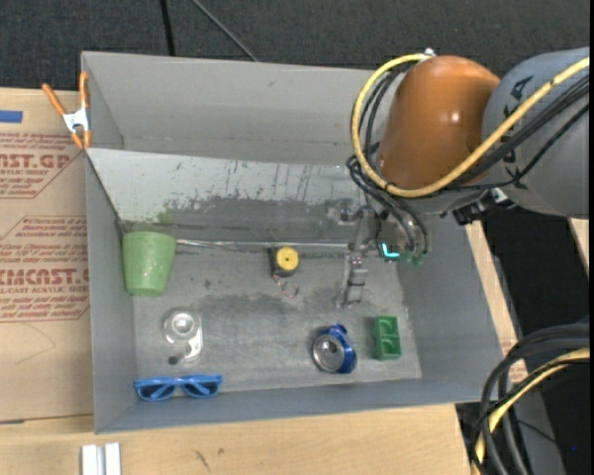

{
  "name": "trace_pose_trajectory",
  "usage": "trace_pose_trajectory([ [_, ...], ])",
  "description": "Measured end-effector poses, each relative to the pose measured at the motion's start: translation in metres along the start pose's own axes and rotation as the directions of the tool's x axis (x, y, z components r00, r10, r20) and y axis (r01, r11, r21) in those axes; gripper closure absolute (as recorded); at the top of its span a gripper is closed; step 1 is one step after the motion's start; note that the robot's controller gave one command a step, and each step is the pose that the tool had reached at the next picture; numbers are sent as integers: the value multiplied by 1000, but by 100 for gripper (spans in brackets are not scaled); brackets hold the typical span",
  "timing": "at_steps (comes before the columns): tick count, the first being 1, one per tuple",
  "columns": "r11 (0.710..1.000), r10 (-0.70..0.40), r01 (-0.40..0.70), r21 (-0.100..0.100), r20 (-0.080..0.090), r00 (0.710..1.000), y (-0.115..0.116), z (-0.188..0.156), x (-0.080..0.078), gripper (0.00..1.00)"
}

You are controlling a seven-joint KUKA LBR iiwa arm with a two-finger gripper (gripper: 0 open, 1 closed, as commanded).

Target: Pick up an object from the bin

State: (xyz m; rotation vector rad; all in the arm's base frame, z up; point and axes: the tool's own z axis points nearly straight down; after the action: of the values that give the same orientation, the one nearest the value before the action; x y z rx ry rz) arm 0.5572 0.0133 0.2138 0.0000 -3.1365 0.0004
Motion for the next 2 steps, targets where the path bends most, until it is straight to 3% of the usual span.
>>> trace_pose_trajectory([
  [1,993,-122,122,0,-2,993,-67,72,47,0],
  [2,974,-226,226,-1,7,974,-38,147,65,0],
])
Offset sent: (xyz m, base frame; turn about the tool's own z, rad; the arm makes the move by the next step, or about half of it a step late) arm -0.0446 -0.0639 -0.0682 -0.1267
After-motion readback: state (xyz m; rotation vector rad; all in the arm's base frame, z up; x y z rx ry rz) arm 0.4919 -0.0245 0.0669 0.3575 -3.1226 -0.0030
